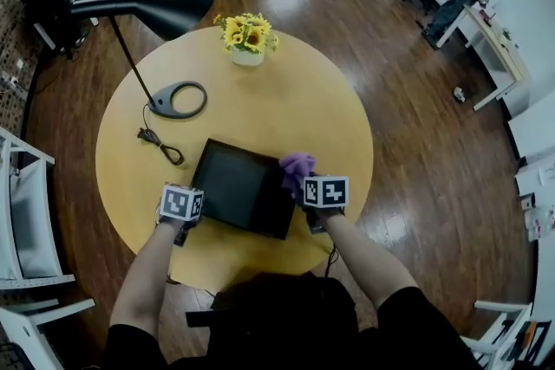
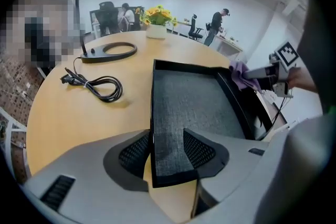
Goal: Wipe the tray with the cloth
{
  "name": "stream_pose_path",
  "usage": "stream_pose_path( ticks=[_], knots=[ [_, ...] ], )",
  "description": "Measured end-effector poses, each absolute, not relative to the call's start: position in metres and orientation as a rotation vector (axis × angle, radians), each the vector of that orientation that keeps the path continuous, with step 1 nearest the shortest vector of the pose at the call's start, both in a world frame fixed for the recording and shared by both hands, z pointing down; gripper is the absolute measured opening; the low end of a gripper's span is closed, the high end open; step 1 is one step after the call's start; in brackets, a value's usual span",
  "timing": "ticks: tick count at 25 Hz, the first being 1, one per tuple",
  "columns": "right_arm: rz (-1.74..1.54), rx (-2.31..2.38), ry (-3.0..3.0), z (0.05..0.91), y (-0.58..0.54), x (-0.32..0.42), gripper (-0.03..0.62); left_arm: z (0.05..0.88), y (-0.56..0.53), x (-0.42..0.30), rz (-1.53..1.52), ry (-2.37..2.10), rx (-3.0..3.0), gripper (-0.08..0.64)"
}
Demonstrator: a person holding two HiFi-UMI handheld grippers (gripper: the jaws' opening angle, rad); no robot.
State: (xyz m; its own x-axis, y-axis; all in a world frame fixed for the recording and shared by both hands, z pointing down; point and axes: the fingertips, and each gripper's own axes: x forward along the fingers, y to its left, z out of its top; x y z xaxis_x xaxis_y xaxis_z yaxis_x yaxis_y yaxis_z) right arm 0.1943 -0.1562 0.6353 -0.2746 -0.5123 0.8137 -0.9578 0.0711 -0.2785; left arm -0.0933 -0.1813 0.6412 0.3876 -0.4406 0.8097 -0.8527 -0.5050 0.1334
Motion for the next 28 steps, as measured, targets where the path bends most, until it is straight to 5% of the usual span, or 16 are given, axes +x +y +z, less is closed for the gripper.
stream_pose_path(
  ticks=[7,28],
  knots=[
    [1.017,1.361,-1.865,0.638,-0.204,0.191,0.129,0.653,-0.122,-0.096,0.858,-1.029,1.890,0.069],
    [1.214,1.367,-1.922,0.643,-0.113,0.188,0.123,0.662,-0.109,-0.107,0.609,-1.176,1.730,0.084]
  ],
)
